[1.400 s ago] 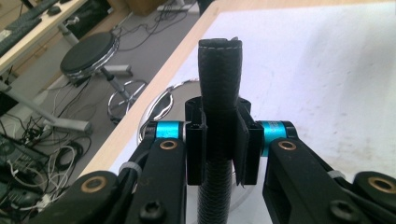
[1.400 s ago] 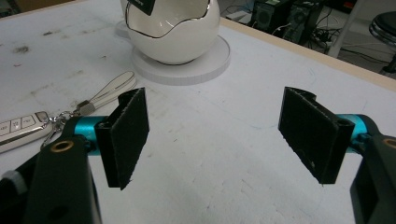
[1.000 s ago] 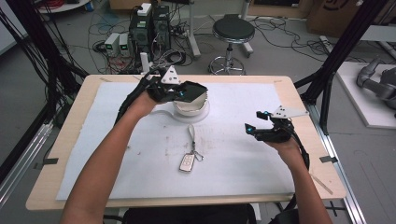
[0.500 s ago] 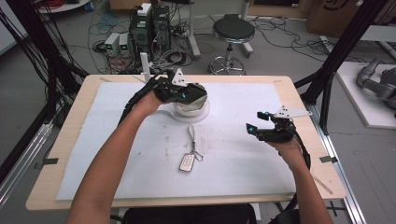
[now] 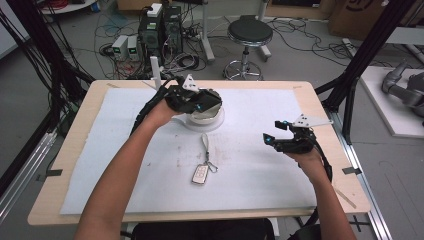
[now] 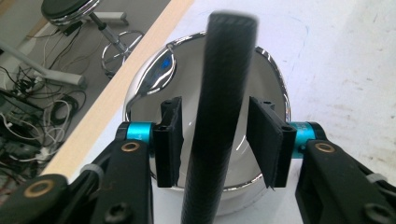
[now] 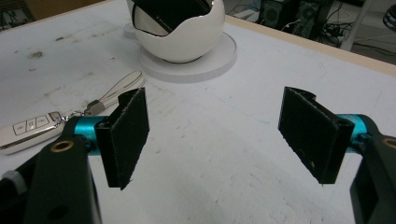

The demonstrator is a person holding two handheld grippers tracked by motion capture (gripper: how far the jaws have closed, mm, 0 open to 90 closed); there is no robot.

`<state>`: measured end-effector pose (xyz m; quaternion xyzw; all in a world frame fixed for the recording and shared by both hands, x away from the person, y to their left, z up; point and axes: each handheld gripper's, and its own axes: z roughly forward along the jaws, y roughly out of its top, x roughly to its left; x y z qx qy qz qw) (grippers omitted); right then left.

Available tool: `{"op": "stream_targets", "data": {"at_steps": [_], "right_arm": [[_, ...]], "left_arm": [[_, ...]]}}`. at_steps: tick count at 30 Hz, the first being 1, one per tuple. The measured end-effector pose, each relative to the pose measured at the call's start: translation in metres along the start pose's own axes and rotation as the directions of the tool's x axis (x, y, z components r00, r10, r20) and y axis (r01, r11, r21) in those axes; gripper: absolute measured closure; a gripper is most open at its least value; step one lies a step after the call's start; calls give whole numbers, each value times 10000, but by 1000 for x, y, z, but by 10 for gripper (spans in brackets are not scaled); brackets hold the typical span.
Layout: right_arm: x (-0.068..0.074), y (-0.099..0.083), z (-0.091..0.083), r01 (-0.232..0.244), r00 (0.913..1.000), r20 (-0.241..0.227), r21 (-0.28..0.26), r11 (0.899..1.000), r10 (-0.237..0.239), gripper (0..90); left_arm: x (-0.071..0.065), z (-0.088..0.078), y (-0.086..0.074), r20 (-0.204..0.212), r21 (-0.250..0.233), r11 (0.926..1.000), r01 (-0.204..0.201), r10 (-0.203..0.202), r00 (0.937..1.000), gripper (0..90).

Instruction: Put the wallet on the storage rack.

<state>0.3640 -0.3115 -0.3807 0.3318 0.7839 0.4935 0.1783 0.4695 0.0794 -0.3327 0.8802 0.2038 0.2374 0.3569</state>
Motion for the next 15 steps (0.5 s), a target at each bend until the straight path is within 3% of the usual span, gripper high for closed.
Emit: {"op": "stream_targets", "data": {"at_steps": [2,7,10,15], "right_arm": [[0,-1,0,-82,10000,-2,-3,10000,82,251],[0,-1,0,-93,10000,7,25,10000,93,251],[1,-1,1,-71,10000,7,45,10000,71,251],[0,-1,1,-71,10000,43,60,10000,71,251]], "left_arm": [[2,-3,-7,-21,-142,9995,266,-266,9996,505],[5,-8,-25,2,-254,9981,567,-567,9984,517],[4,-9,-33,-71,-157,9996,226,-227,9997,661],[3,-13,-32,-152,-442,9990,-61,54,9999,751]]}}
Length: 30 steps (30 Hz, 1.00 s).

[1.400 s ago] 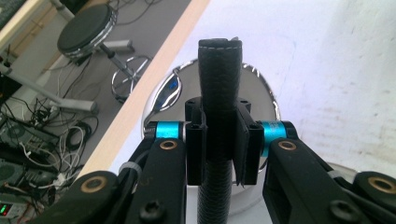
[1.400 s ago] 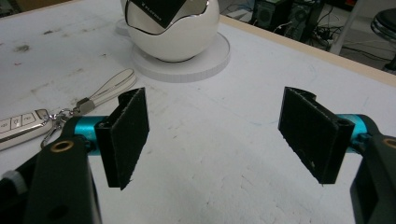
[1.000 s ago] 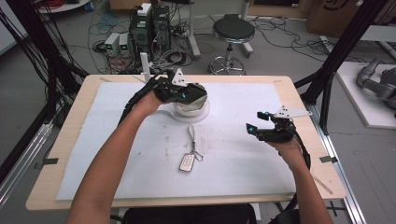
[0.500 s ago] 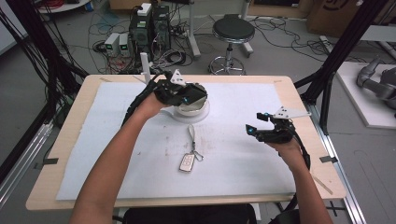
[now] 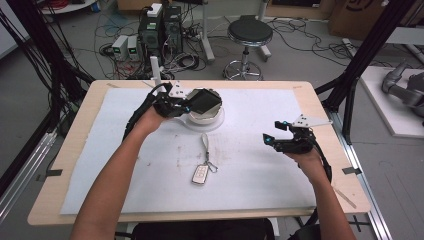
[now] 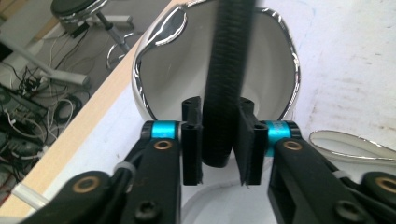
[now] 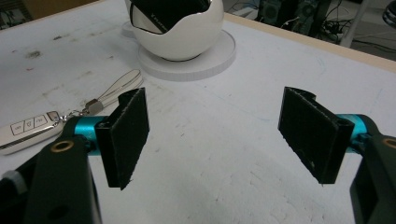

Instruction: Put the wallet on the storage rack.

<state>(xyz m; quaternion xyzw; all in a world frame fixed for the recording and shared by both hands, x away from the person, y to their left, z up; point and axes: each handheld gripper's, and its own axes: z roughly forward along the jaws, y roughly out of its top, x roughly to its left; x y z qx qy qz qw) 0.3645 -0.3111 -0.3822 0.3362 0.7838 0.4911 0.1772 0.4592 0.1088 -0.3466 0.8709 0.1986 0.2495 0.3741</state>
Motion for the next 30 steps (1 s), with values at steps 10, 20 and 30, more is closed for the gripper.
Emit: {"op": "stream_targets", "data": {"at_steps": [10,20,30], "right_arm": [[0,-2,2,-70,10000,-64,104,9999,71,251],[-1,-3,2,-198,9998,-81,129,9997,199,252],[-2,-5,2,-181,9998,-100,188,9997,183,252]], "left_arm": [[8,-11,13,-80,-606,9960,-652,649,9979,774],[10,-2,20,377,-179,9919,-1260,1266,9912,774],[7,16,14,149,-171,9961,860,-858,9962,561]]}}
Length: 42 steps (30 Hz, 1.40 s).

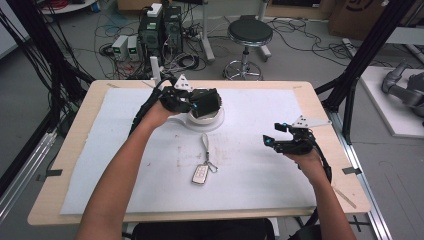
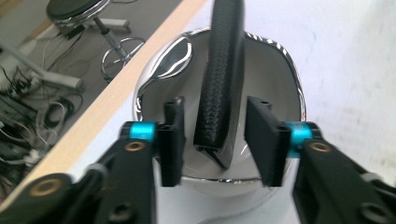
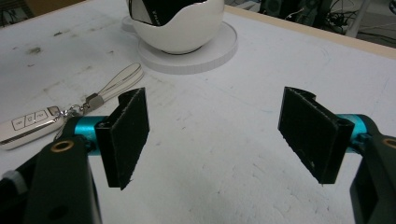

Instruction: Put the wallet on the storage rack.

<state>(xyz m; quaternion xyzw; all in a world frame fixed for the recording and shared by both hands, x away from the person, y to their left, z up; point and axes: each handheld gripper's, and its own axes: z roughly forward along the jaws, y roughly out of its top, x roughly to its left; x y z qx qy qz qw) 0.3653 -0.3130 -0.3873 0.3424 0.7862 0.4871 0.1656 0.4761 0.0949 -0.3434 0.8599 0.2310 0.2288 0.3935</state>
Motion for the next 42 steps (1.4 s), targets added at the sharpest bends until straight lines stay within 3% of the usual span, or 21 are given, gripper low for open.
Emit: {"op": "stream_targets", "data": {"at_steps": [8,19,21,27,32,34,35,39,42], "right_arm": [[0,0,-1,-18,10000,9,-16,10000,18,252],[0,0,-1,-67,10000,18,-4,10000,67,251],[1,0,-1,-87,10000,3,-9,10000,87,252],[1,0,-2,-104,9999,29,28,9999,103,252],[0,0,-4,-56,9998,191,-14,10000,57,251],[0,0,-4,-98,9995,291,-58,9999,100,251],[0,0,-4,-57,9992,391,-20,10000,58,251],[0,-1,-3,70,9981,611,137,9999,-79,251],[0,-2,-1,162,9958,894,346,9993,-193,235]], "left_arm": [[1,-4,-18,63,-350,9952,917,-915,9958,515],[-4,-15,-34,205,-930,9852,1442,-1429,9895,439],[-6,-18,-37,257,-730,9858,1511,-1496,9884,424],[-8,-31,-46,23,-1092,9787,1740,-1748,9846,406],[-11,-49,-60,-238,-1648,9603,2251,-2320,9724,363],[-14,-55,-66,-440,-1811,9565,2286,-2401,9698,336],[-15,-58,-69,-489,-1940,9507,2418,-2555,9656,290],[-24,-71,-84,-687,-2546,9270,2753,-3013,9510,258],[-30,-77,-94,-885,-2729,9202,2806,-3144,9451,251]]}}
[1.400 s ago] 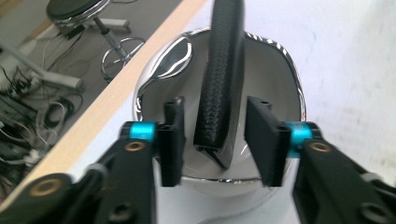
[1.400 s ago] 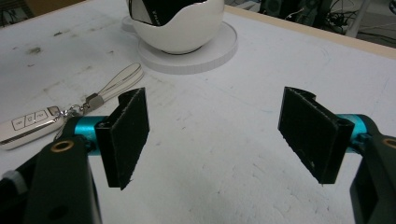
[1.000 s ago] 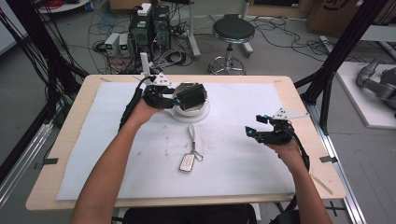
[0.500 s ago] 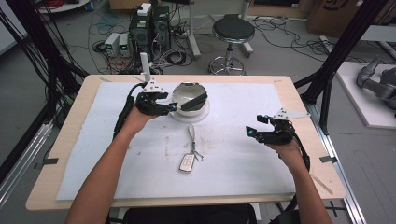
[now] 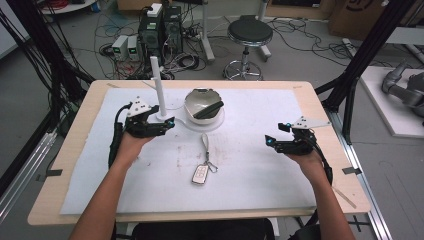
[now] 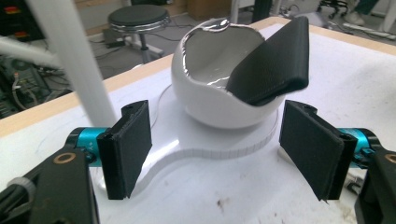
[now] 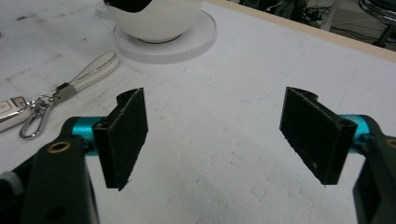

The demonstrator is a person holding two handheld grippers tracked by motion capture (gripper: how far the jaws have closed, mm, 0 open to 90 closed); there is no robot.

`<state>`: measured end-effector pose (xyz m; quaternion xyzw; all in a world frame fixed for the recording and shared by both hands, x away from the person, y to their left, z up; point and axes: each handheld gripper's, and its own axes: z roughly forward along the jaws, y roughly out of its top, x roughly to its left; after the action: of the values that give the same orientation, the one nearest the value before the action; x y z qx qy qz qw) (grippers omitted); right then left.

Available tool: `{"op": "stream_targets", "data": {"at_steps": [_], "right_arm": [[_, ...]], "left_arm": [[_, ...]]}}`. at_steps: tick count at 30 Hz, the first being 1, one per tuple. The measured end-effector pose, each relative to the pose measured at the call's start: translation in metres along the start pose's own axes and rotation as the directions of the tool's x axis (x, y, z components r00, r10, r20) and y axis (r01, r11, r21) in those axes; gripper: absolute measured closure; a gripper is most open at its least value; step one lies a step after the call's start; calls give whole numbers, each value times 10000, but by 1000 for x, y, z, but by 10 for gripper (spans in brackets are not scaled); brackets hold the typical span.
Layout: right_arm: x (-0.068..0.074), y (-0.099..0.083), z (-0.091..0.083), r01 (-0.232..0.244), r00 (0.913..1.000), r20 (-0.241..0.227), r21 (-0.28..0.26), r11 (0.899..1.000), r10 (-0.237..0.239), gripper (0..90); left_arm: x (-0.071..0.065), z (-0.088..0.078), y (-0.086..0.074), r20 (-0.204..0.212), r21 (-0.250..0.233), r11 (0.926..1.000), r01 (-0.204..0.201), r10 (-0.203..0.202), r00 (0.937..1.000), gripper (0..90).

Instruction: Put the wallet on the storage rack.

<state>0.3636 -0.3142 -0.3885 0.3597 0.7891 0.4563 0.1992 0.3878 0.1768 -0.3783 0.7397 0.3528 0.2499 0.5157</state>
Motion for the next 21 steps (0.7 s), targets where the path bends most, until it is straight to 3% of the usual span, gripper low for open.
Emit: {"op": "stream_targets", "data": {"at_steps": [6,12,21], "right_arm": [[0,0,1,110,9996,245,-1,9999,-110,220],[-1,0,0,118,9987,491,16,9999,-119,218],[-2,-2,-2,65,9975,710,1,10000,-65,218]], "left_arm": [[-4,-14,-12,-183,-251,9996,85,-89,9998,251],[-2,-22,-19,-150,-468,9975,528,-535,9985,220],[0,-27,-24,-355,-435,9962,754,-769,9964,215]]}}
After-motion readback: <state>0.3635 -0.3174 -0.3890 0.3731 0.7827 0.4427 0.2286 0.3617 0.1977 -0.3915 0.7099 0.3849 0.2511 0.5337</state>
